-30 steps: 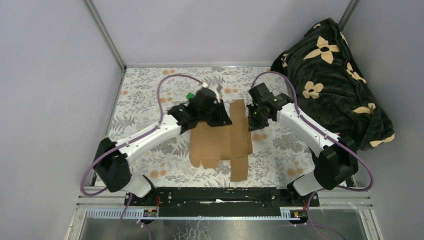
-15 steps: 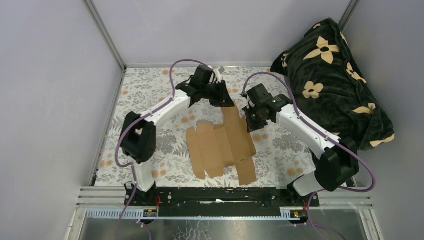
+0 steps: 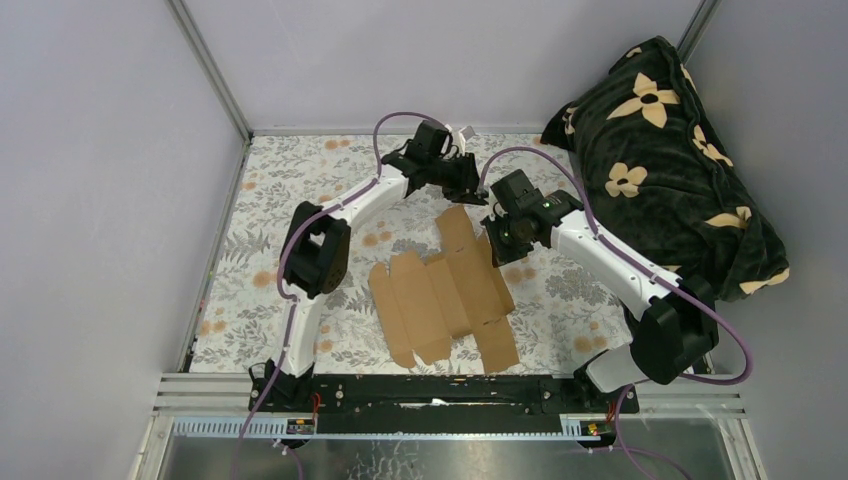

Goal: Fold the paper box
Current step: Fold the paper box at the center of the board.

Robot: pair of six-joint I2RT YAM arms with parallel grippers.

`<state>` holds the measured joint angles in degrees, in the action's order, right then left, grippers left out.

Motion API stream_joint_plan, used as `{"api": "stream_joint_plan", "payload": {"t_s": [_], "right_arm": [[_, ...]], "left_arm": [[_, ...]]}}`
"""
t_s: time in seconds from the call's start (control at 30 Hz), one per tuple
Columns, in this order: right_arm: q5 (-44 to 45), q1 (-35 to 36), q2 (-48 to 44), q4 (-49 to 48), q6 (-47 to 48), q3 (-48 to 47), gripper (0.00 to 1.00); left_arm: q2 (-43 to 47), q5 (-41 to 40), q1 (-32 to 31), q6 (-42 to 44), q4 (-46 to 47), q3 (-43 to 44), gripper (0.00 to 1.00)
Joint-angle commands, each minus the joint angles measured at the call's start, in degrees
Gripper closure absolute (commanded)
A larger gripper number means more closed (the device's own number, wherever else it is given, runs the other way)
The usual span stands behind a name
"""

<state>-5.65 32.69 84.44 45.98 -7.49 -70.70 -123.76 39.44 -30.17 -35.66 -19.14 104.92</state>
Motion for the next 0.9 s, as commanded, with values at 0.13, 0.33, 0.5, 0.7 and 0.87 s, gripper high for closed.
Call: {"api": "stream_joint_plan", "payload": {"t_s": [0.13,0.33,0.5,0.7,0.87], "right_arm": [[-1.7,0.8,-1.6,-0.5,2.2,-0.3,1.0],[-1.7,1.0,-1.7,-0.6,2.4,-0.6,1.0],[-1.7,1.0,-1.4,-1.0,2.4,-0.6,1.0],[-0.5,1.0,-1.3,-1.1,1.9,-0.2,1.0],[0.8,1.0,-1.2,-1.1,1.4,-0.2,1.0]], "left_arm": [[-5.2,3.1,-0.1,0.8,0.2,5.4,0.69],[-6.6,4.9,-0.3,1.5,0.0,5.0,0.7],[-4.7,5.5,-1.1,2.6,-0.1,1.5,0.72],[-1.1,4.7,-1.1,4.5,-0.2,-3.7,0.74],[1.6,3.6,-1.1,5.7,-0.6,-7.1,0.74]]}}
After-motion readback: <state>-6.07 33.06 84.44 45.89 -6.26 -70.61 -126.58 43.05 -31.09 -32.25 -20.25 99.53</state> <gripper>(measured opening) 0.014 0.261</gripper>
